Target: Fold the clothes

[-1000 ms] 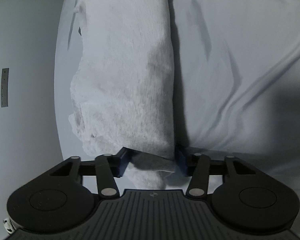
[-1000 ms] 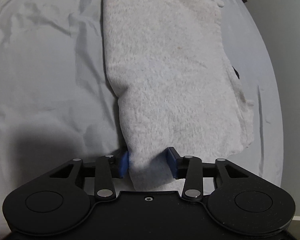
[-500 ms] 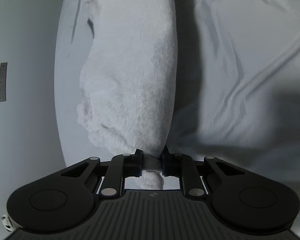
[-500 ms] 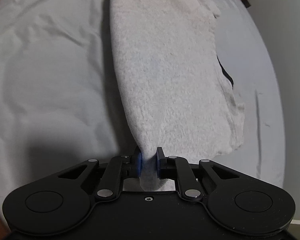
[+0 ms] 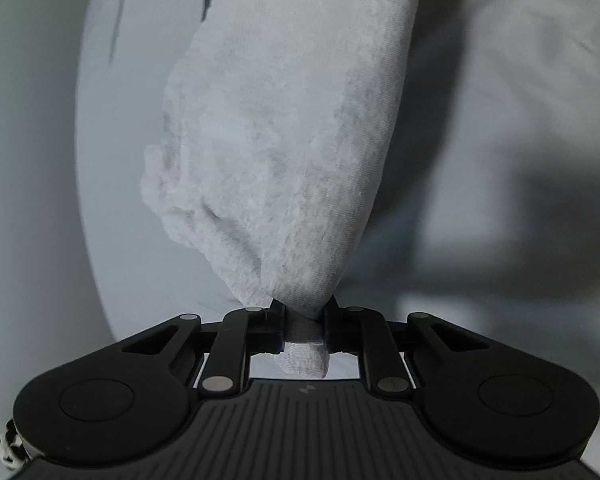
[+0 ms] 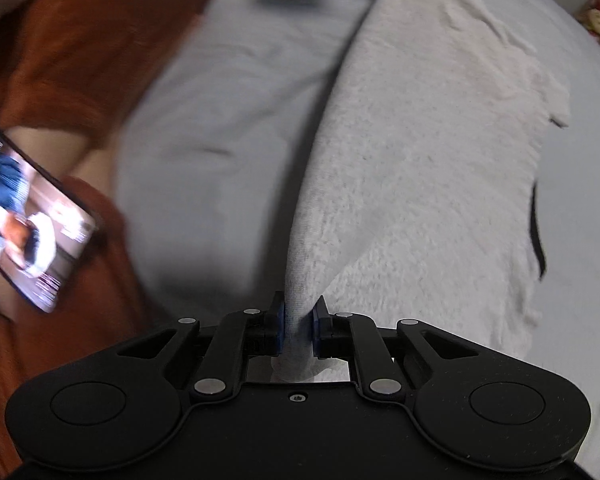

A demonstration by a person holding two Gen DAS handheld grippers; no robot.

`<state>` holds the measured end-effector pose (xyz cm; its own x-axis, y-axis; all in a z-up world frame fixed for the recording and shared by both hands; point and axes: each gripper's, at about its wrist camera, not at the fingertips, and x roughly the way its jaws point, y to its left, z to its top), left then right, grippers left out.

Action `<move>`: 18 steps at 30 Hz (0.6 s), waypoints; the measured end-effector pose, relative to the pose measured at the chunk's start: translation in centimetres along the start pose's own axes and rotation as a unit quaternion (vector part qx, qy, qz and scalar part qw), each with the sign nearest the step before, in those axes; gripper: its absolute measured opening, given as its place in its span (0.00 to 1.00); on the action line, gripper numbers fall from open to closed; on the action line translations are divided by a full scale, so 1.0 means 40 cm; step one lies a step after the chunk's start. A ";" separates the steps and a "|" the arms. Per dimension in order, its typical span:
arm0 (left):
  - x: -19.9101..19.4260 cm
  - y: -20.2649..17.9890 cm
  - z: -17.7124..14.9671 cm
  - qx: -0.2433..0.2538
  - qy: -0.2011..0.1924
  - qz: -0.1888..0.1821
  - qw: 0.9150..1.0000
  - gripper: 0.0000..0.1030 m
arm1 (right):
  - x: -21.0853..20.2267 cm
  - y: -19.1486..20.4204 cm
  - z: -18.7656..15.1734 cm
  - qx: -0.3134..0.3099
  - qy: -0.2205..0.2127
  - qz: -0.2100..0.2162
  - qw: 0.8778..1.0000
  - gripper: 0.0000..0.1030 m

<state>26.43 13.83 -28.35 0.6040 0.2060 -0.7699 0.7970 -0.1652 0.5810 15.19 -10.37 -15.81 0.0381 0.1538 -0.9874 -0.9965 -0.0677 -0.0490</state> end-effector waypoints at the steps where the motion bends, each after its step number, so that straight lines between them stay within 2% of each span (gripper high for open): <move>1: 0.008 0.001 -0.003 0.002 0.010 0.004 1.000 0.14 | 0.000 0.015 0.013 0.001 -0.006 0.011 1.000 0.11; 5: 0.056 0.015 -0.013 -0.008 0.060 0.020 0.998 0.14 | -0.004 0.044 0.080 0.017 -0.045 0.056 0.997 0.11; 9: 0.063 0.031 -0.012 -0.026 0.057 0.005 0.998 0.20 | 0.020 0.053 0.128 0.013 -0.036 0.061 0.997 0.12; 11: 0.058 0.030 -0.021 -0.036 0.053 -0.007 0.998 0.30 | 0.022 0.051 0.127 0.011 -0.037 0.062 0.997 0.16; 12: 0.056 0.029 -0.027 -0.042 0.052 -0.013 0.998 0.39 | 0.019 0.047 0.123 0.017 -0.041 0.067 0.997 0.19; 13: 0.052 0.027 -0.036 -0.046 0.052 -0.019 0.997 0.44 | 0.010 0.042 0.114 0.029 -0.048 0.078 0.995 0.29; 15: 0.044 0.023 -0.052 -0.056 0.050 -0.031 0.997 0.44 | -0.014 0.036 0.091 0.042 -0.062 0.096 0.993 0.38; 18: 0.016 0.021 -0.073 -0.072 0.049 -0.043 0.995 0.45 | -0.050 0.035 0.058 0.043 -0.068 0.088 0.993 0.38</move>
<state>27.52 16.63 -27.60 0.5258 0.3070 -0.7933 0.8343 -0.0045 0.5513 13.53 -8.48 -13.55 -0.1421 0.2792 -0.9496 -0.9897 -0.0220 0.1417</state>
